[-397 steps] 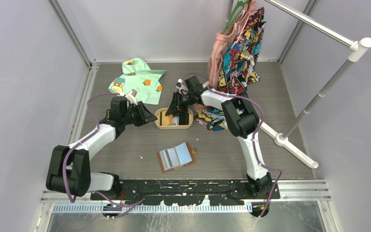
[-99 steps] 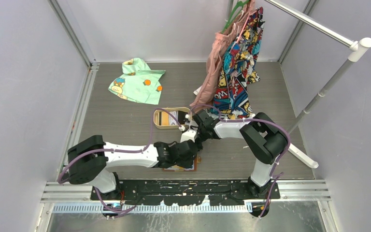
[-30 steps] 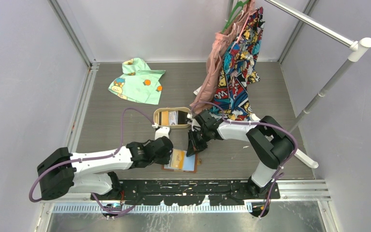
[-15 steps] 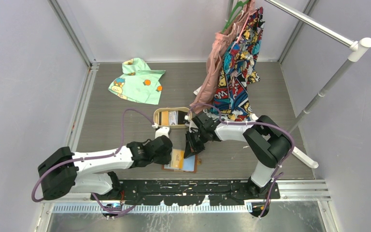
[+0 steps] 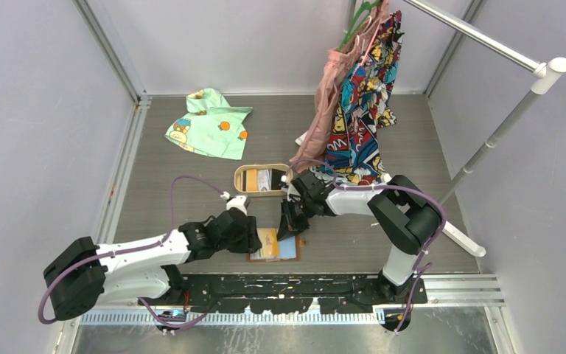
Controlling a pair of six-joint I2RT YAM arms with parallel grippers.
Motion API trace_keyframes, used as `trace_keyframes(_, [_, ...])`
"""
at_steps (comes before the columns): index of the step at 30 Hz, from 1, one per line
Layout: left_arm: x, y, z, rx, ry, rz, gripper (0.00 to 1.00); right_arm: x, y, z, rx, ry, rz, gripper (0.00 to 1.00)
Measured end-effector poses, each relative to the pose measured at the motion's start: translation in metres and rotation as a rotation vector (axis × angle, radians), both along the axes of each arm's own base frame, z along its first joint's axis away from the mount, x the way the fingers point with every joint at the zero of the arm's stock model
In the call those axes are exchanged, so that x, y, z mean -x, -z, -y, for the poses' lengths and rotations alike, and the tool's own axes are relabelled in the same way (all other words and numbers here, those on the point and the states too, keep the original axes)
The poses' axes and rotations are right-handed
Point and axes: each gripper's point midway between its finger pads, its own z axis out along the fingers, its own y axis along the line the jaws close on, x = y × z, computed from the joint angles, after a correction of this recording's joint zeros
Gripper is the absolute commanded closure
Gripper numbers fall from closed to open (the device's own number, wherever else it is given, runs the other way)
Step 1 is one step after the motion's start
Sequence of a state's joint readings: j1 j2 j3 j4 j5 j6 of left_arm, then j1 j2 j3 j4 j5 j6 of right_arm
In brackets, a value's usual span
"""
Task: Put the credit cards into the card holder
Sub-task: Insert the credit card into the card holder.
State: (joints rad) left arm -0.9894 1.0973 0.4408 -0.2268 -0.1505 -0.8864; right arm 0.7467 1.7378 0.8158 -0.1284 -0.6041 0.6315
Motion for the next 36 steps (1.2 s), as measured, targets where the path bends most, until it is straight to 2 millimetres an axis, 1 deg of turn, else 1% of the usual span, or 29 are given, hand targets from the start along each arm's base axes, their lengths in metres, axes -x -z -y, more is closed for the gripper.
trace_keyframes(4, [0.003,-0.004,0.0,0.038,0.002,-0.009,0.52,0.004,-0.001,-0.005,-0.011,-0.014,0.003,0.97])
trace_keyframes(9, [0.001,-0.016,0.0,0.092,-0.022,0.001,0.5,0.007,-0.002,-0.008,-0.017,-0.025,0.003,0.98])
trace_keyframes(11, [0.0,-0.017,0.0,0.102,-0.028,-0.005,0.49,0.008,-0.002,-0.009,-0.018,-0.027,0.002,0.97])
trace_keyframes(13, [0.003,-0.014,0.001,0.104,-0.03,-0.026,0.49,0.009,-0.003,-0.01,-0.02,-0.033,0.003,0.97])
trace_keyframes(19, [0.007,0.002,-0.001,0.062,-0.035,-0.082,0.49,0.016,-0.008,-0.02,-0.038,-0.057,0.006,0.97])
trace_keyframes(23, [0.007,0.002,0.0,0.07,-0.043,-0.09,0.5,0.017,-0.011,-0.023,-0.05,-0.064,0.005,0.97])
trace_keyframes(27, [0.008,0.002,0.0,0.077,-0.049,-0.092,0.53,0.015,-0.013,-0.024,-0.056,-0.067,0.01,0.97])
trace_keyframes(31, [0.009,0.002,-0.003,0.087,-0.058,-0.092,0.54,0.014,-0.014,-0.023,-0.055,-0.086,0.021,0.97])
trace_keyframes(36, [0.009,0.001,-0.005,0.11,-0.073,-0.09,0.51,0.005,-0.024,-0.024,-0.074,-0.134,0.074,0.94])
